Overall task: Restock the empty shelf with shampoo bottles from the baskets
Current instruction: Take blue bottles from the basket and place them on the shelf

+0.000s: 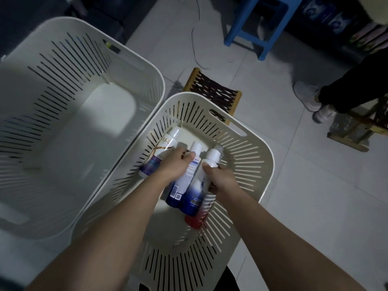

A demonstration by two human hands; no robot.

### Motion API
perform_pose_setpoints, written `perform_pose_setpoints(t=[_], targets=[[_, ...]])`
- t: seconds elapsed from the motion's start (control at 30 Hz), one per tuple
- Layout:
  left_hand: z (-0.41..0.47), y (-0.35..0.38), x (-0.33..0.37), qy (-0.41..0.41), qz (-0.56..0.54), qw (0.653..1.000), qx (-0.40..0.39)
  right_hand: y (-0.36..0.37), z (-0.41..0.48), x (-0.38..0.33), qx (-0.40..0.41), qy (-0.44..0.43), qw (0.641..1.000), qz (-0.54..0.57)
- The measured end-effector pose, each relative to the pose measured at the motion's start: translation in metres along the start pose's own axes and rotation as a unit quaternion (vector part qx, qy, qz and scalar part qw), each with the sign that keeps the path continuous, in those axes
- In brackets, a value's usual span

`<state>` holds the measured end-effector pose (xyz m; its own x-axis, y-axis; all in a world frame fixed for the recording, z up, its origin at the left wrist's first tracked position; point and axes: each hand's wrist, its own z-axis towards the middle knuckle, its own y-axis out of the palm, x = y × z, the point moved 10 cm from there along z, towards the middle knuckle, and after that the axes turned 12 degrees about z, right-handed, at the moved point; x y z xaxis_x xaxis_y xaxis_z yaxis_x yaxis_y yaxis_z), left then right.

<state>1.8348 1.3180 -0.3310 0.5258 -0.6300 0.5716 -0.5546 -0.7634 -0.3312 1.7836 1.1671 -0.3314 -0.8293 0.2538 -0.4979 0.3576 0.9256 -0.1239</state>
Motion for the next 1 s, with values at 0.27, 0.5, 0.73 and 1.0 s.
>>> perform_pose_setpoints(t=[0.27,0.5,0.73,1.0], targets=[[-0.072,-0.023,-0.006,-0.022,-0.461,0.887,-0.019,0.031,-0.048,-0.041,-0.131,-0.059,0.989,-0.044],[-0.147,-0.065,-0.016,0.033,-0.492,0.863,0.108,0.056,-0.117,-0.068,-0.219,-0.122,0.965,-0.070],[-0.245,-0.082,-0.030,0.098,-0.553,0.794,0.232,0.073,-0.191,-0.074,-0.306,-0.182,0.929,-0.101],[-0.364,-0.081,-0.056,0.115,-0.541,0.753,0.356,0.106,-0.289,-0.047,-0.431,-0.211,0.864,-0.155]])
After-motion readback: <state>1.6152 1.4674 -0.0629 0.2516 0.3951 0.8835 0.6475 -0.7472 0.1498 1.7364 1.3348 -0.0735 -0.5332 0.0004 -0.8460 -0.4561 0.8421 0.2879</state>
